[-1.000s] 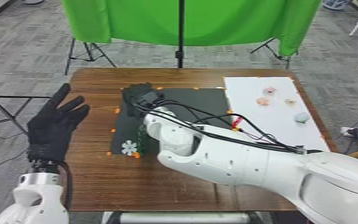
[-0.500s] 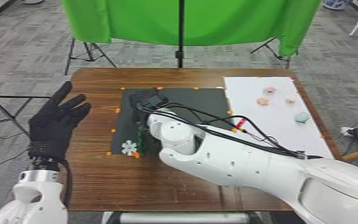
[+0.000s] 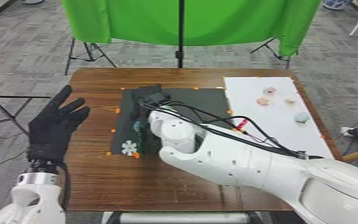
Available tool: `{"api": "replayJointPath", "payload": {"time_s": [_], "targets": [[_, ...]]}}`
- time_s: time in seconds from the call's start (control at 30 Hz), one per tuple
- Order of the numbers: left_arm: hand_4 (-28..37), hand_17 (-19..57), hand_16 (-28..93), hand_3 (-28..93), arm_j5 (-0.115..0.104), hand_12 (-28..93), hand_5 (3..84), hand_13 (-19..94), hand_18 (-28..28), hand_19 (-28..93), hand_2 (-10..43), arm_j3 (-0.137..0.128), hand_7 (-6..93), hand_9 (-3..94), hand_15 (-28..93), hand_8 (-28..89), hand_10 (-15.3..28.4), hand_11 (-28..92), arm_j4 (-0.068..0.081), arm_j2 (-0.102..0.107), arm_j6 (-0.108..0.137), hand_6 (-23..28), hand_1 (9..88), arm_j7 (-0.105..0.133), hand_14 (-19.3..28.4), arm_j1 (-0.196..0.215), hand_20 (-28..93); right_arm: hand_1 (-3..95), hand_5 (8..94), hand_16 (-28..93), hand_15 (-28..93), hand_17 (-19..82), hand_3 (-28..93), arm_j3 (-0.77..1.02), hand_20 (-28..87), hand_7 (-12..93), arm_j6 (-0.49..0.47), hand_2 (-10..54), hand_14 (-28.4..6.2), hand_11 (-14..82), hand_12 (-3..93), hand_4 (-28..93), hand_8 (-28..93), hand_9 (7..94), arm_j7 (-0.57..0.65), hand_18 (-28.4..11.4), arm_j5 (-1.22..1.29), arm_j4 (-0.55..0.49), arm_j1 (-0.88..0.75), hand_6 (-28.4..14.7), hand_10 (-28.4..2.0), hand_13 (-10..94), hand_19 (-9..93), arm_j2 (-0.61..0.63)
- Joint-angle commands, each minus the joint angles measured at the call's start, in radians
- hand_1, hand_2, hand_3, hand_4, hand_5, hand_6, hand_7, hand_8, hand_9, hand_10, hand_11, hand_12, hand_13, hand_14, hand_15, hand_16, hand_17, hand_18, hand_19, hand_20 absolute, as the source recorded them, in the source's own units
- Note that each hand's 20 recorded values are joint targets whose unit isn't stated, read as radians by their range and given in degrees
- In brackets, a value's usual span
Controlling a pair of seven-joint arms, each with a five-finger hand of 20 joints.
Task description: Arrange flowers
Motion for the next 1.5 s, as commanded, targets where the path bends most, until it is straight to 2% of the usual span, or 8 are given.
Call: {"api": "replayJointPath", "payload": {"time_s": [0.03,0.27,0.33,0.43,0.63,1.03,1.1,1.5], "targets": [[-28.3,-8.3,-11,82,-0.033,11,35.3,23,28.4,55,6.8,0.005,8.1,35.6,60,-8,20.3,24,-0.023,0.004,0.038,7.2,21.3,0.038,28.4,0.082,14,31.3,63.3,18,75,22,69,-0.007,42,17,0.027,-9.5,-10.3,38.3,18.1,-28,-13,72.5,0.033,-22.0,0.006,-0.071,0.035,-0.6,-13.1,61,82,0.041],[-28.3,-8.3,-11,82,-0.042,11,35.2,23,28.4,55,6.8,0.005,8.1,35.6,60,-8,20.1,24,-0.034,-0.039,0.043,7.2,21.2,0.066,28.4,0.140,14,28.5,62.8,18,76,21,70,0.121,43,16,0.086,-9.5,-10.9,40.0,18.3,-28,-13,71.5,0.078,-23.0,0.055,-0.268,-0.042,-1.1,-13.5,61,83,0.231],[-28.3,-8.3,-11,82,-0.064,11,35.2,23,28.4,55,6.9,0.013,8.1,35.6,60,-8,20.1,24,-0.034,-0.014,0.058,7.2,21.1,0.102,28.4,0.154,14,28.1,62.5,18,76,20,72,0.192,43,16,0.137,-9.0,-11.4,38.7,17.7,-28,-13,70.5,0.091,-23.1,0.083,-0.327,-0.089,-1.3,-14.1,60,82,0.296],[-28.3,-8.2,-11,82,-0.063,11,35.2,23,28.4,55,6.8,0.010,8.2,35.6,60,-8,20.1,24,-0.034,-0.048,0.046,7.1,20.8,0.089,28.4,0.167,14,28.4,61.8,17,75,19,73,0.333,44,16,0.177,-7.4,-12.2,36.4,16.8,-28,-13,68.8,0.117,-23.3,0.118,-0.436,-0.207,-1.9,-14.6,58,82,0.408],[-28.3,-5.8,-11,82,-0.067,11,35.1,23,28.4,60,7.0,0.018,8.2,35.7,60,-8,20.2,24,-0.029,-0.045,0.036,7.1,20.3,0.099,28.4,0.172,18,28.5,59.8,16,74,18,75,0.574,44,15,0.272,-7.0,-13.6,32.8,15.8,-28,-12,64.7,0.197,-23.6,0.112,-0.567,-0.459,-2.2,-16.0,55,81,0.649],[-28.3,-5.2,-10,82,-0.052,11,35.0,24,28.4,58,6.8,0.018,8.2,35.6,60,-8,20.3,24,-0.034,-0.062,0.032,7.0,20.1,0.098,28.4,0.182,25,29.1,53.0,12,74,19,78,0.824,43,16,0.331,-8.4,-16.3,26.6,14.4,-28,-13,50.7,0.353,-25.2,0.068,-0.524,-0.740,-3.0,-19.1,46,80,0.806],[-28.3,-5.2,-10,82,-0.042,11,35.0,24,28.4,58,6.8,0.008,8.2,35.6,60,-8,20.3,24,-0.037,-0.073,0.032,7.0,20.1,0.066,28.4,0.179,26,29.4,50.9,11,74,21,78,0.854,42,16,0.282,-8.8,-16.6,24.4,14.1,-28,-13,48.3,0.378,-25.7,0.086,-0.508,-0.763,-2.8,-20.1,46,79,0.803],[-28.3,-3.4,-10,82,-0.014,11,34.8,24,28.4,57,7.1,-0.005,8.0,35.4,61,-8,20.4,24,-0.035,-0.104,0.008,7.2,20.8,0.024,28.4,0.175,35,34.5,47.3,9,75,25,76,0.692,35,16,0.174,-9.5,-16.7,19.3,14.3,-28,-13,45.3,0.418,-25.6,0.165,-0.349,-0.629,-0.4,-20.8,46,80,0.804]]}}
